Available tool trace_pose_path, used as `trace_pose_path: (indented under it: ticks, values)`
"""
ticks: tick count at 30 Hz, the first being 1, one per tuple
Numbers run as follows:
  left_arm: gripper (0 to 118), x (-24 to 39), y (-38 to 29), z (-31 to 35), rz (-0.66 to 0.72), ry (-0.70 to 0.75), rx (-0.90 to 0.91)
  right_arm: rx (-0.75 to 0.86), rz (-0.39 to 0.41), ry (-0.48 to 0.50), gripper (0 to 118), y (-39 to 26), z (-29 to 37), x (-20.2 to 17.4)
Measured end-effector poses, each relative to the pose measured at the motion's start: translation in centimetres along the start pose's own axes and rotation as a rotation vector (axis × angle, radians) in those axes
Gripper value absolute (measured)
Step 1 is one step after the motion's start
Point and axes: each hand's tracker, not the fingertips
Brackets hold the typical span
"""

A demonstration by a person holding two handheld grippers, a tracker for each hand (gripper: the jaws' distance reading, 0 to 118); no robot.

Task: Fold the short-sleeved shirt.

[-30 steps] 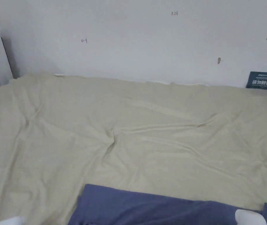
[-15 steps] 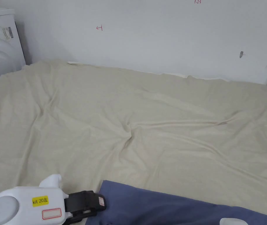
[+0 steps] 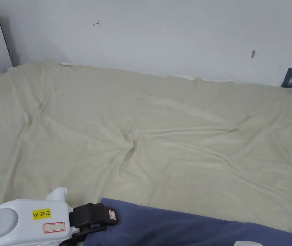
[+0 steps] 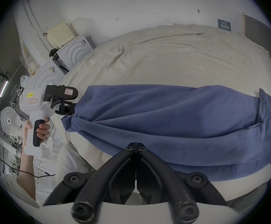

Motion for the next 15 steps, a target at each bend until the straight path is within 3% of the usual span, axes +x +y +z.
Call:
trace_pose_path:
  ticks: [3, 9, 15]
  values:
    - [10, 1.0, -0.4, -0.7, -0.039, 0.086, -0.027, -0.006, 0.008, 0.009, 0, -0.2, 0.0, -0.1]
    - [10, -0.5, -0.2, -0.4, 0.094, 0.004, -0.025, -0.002, 0.014, 0.003, 0, -0.4, 0.5, 0.6]
    - [10, 4.1, -0.8, 2.0, -0.015, 0.077, 0.027, 0.040, -0.041, -0.012, 0, -0.2, 2.1, 3.0]
